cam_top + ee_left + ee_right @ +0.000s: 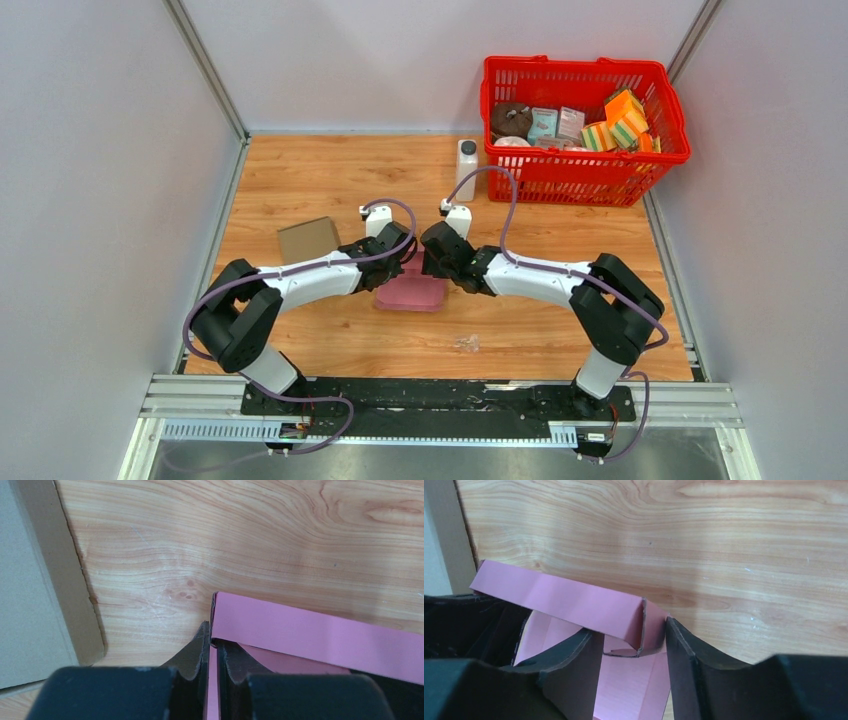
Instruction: Fold the paper box
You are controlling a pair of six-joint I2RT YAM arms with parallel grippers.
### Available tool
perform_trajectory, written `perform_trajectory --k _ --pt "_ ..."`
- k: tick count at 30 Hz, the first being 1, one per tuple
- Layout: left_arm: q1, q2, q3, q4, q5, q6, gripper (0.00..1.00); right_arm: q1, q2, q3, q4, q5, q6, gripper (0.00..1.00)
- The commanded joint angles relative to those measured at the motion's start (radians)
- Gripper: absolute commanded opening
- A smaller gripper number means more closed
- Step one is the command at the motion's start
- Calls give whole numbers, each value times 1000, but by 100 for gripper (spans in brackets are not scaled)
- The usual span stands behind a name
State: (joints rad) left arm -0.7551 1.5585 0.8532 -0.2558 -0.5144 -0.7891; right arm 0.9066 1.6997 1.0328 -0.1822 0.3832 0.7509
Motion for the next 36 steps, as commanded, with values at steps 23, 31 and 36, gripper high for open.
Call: perform_trajectory --k 23,31,36 --pt "-6 -34 -63 50 28 79 0 -454 -72 -271 527 -1172 -654 74" --pt "-6 -44 -59 43 17 100 0 -437 43 -185 543 -1187 -679 39" --pt "-6 -43 -63 43 19 94 0 -410 46 -163 543 -1121 -668 15"
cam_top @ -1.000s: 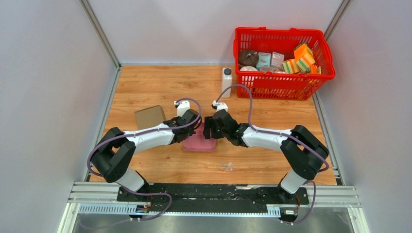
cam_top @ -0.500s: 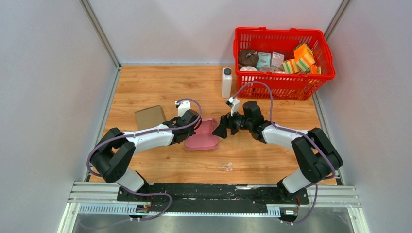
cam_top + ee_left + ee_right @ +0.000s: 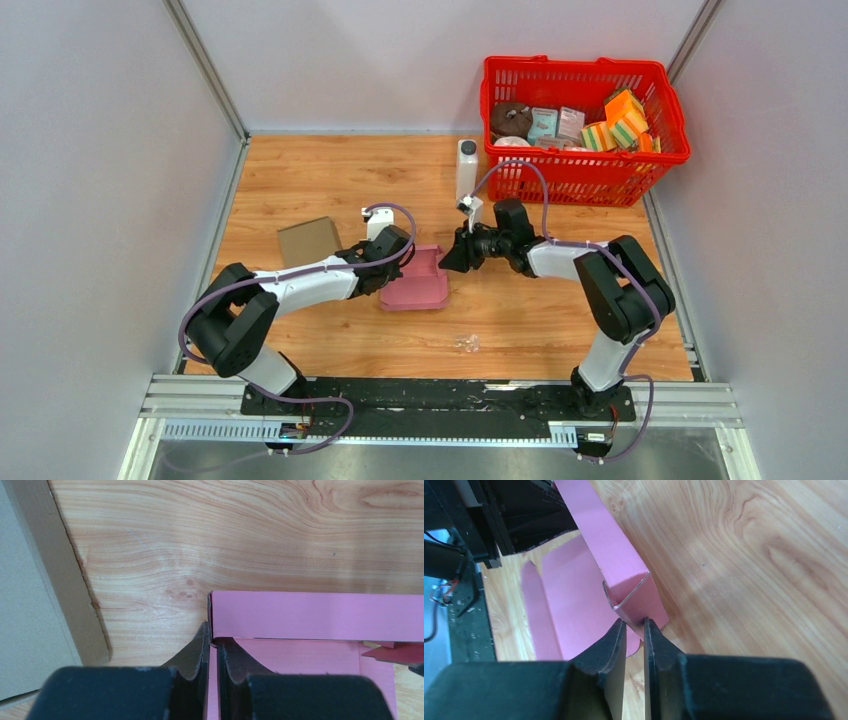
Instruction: Fold the paper box
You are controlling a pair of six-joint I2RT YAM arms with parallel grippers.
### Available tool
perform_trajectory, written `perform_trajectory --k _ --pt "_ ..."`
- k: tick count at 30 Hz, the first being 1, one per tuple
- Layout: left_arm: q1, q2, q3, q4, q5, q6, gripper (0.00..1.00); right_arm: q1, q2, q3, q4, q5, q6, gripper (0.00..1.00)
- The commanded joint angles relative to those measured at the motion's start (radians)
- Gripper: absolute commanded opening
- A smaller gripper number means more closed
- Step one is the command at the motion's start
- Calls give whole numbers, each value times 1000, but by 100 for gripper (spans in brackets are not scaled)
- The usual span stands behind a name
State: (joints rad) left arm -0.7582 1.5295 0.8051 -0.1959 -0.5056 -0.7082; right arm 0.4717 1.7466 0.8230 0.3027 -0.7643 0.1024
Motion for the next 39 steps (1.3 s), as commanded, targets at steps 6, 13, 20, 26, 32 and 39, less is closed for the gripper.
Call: perform_trajectory --k 6,13,20,26,32,39 --pt "-3 -19 -14 -23 12 12 0 88 -22 39 24 244 -12 32" --pt "-3 -28 -20 -27 12 6 0 131 -61 21 30 427 -3 35" --pt "-3 -35 -20 -27 13 -5 0 217 -64 51 -14 675 45 34" --pt "-3 -35 -21 -30 18 -10 0 258 -23 94 -37 830 120 22" --pt "-3 -45 -27 -39 13 -37 0 333 34 171 -146 1069 197 0" --pt "-3 -54 -14 -80 -4 -77 0 485 177 347 -394 1562 247 0"
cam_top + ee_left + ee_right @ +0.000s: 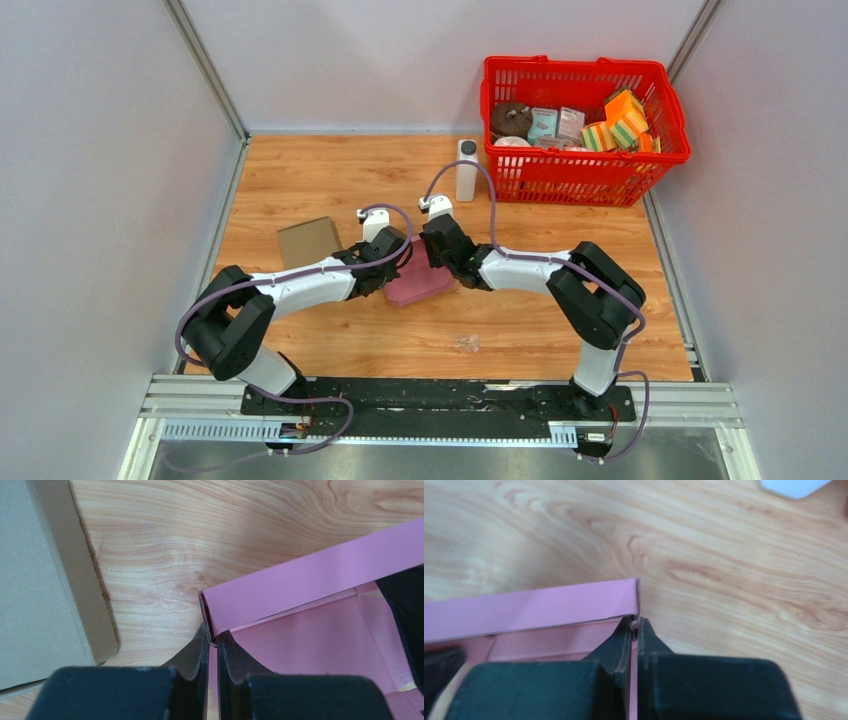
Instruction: Fold the paper box
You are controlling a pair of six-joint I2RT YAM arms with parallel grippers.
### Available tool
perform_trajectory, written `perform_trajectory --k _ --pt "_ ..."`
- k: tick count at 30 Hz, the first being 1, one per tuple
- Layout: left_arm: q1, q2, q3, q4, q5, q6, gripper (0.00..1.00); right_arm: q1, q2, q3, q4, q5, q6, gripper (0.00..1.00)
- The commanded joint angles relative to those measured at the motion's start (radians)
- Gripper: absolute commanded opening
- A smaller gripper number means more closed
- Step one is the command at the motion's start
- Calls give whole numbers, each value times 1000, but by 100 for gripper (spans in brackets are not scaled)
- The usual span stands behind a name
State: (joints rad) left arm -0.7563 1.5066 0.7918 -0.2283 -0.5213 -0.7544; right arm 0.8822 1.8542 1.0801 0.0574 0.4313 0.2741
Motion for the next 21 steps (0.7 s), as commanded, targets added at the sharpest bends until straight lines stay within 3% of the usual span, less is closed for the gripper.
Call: perform_trajectory --k 1,5,7,14,16,17,19,20,21 --pt "-5 -34 -5 -48 9 -34 0 80 91 109 -193 394 85 0" --pt "-5 -51 -26 -17 14 -37 0 84 77 37 -110 400 59 0" --pt "-5 -45 -26 -13 17 -33 0 92 45 -26 67 313 -48 0" --pt "8 -43 -35 -16 17 -33 0 48 -96 -164 196 63 -30 2" --pt "15 -48 -45 -10 26 -33 0 21 -168 -204 181 -73 14 12" --pt "26 -51 -48 -9 30 -34 0 -8 -190 -207 159 -112 20 27" --pt "32 -49 -54 -12 35 -34 0 -34 -252 -201 60 -250 42 43" --pt "37 -49 -54 -14 38 -37 0 -48 -277 -209 38 -288 39 60" --pt "38 -46 -54 -14 46 -36 0 -57 -330 -221 18 -372 42 66"
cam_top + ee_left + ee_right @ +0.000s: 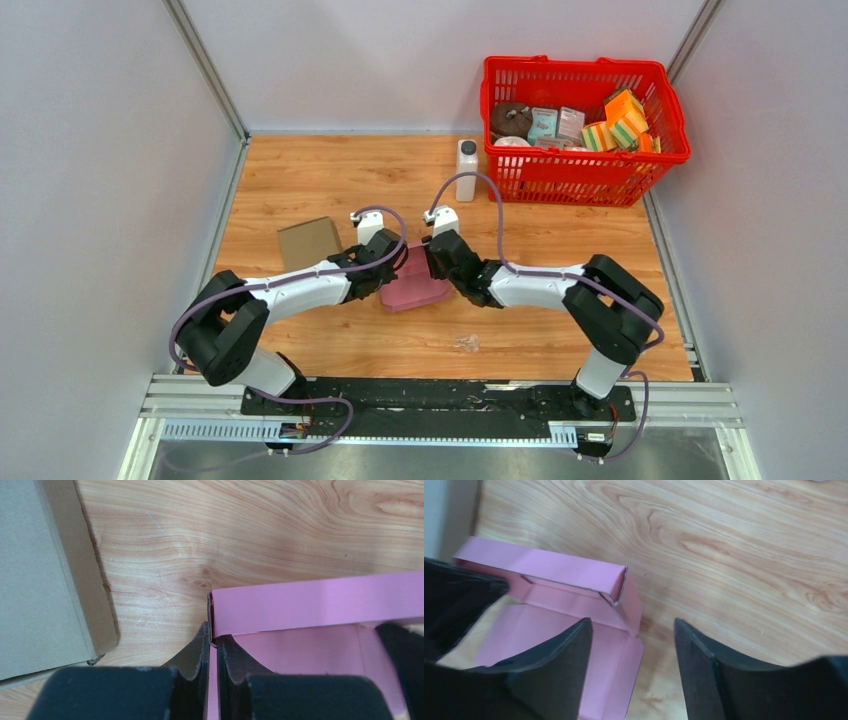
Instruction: Fold the paper box
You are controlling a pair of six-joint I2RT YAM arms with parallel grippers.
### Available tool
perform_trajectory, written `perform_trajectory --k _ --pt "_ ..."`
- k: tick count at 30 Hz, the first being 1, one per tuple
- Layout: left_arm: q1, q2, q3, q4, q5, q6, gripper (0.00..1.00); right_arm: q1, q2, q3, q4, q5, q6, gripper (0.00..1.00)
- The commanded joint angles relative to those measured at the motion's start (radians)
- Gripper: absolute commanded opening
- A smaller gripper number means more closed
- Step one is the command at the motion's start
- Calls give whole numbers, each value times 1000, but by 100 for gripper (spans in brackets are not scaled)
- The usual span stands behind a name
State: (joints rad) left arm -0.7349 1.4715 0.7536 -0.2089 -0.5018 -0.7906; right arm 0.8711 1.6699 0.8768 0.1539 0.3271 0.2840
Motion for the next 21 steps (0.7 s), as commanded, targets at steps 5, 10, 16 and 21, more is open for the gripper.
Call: perform_trajectory --k 5,10,16,21 --pt "23 -17 -17 -34 62 13 0 -168 -196 -25 -316 -556 165 88" --pt "25 -7 -10 -35 71 14 0 -202 -167 -53 -236 -669 258 85" --pt "25 -2 -8 -29 89 30 0 -179 -174 -183 202 -499 -29 56" --pt "26 -20 -20 -34 92 37 0 -179 -61 -101 245 -456 -131 53"
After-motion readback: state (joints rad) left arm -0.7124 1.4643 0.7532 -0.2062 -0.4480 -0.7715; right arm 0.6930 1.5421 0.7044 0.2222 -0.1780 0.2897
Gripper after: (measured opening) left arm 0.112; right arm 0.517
